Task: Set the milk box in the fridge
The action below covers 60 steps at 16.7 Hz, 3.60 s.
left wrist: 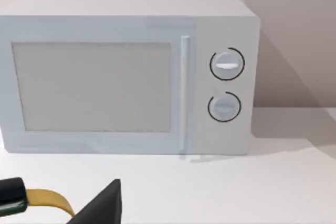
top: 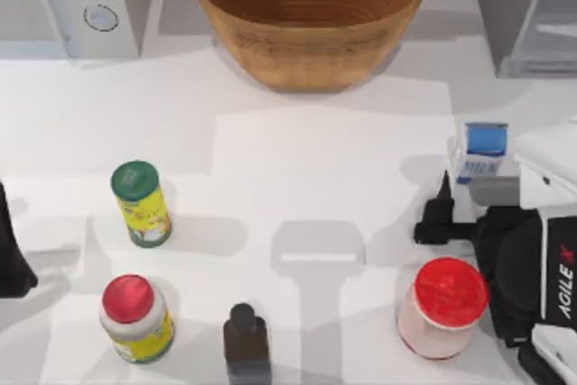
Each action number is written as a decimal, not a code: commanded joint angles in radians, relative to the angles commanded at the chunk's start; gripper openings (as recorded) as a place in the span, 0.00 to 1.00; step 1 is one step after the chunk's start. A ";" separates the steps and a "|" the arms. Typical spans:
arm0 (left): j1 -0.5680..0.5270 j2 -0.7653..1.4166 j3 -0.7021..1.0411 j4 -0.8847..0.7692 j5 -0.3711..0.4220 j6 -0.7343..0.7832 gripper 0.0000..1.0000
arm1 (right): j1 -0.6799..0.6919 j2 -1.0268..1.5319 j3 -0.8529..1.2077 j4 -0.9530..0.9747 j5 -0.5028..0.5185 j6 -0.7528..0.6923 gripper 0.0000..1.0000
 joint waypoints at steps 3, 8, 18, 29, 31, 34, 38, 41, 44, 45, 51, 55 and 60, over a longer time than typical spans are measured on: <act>0.000 0.000 0.000 0.000 0.000 0.000 1.00 | -0.032 -0.003 0.018 -0.011 -0.032 -0.013 1.00; 0.000 0.000 0.000 0.000 0.000 0.000 1.00 | -0.058 -0.007 0.082 -0.078 -0.059 -0.015 1.00; 0.000 0.000 0.000 0.000 0.000 0.000 1.00 | -0.042 -0.014 0.155 -0.158 -0.044 -0.013 1.00; 0.000 0.000 0.000 0.000 0.000 0.000 1.00 | -0.042 -0.014 0.155 -0.158 -0.044 -0.013 0.25; 0.000 0.000 0.000 0.000 0.000 0.000 1.00 | -0.042 -0.014 0.155 -0.158 -0.044 -0.013 0.10; 0.000 0.000 0.000 0.000 0.000 0.000 1.00 | -0.042 -0.014 0.155 -0.158 -0.044 -0.013 0.00; 0.000 0.000 0.000 0.000 0.000 0.000 1.00 | -0.042 -0.014 0.155 -0.158 -0.044 -0.013 0.00; 0.000 0.000 0.000 0.000 0.000 0.000 1.00 | -0.043 -0.013 0.154 -0.158 -0.044 -0.012 0.00; 0.000 0.000 0.000 0.000 0.000 0.000 1.00 | -0.043 -0.042 0.153 -0.187 -0.047 -0.011 0.00; 0.000 0.000 0.000 0.000 0.000 0.000 1.00 | -0.043 -0.069 0.152 -0.211 -0.049 -0.011 0.00; 0.000 0.000 0.000 0.000 0.000 0.000 1.00 | -0.042 -0.233 0.150 -0.373 -0.052 -0.010 0.00; 0.000 0.000 0.000 0.000 0.000 0.000 1.00 | -0.041 -0.337 0.150 -0.476 -0.053 -0.007 0.00; 0.000 0.000 0.000 0.000 0.000 0.000 1.00 | -0.043 -0.462 0.146 -0.608 -0.052 -0.011 0.00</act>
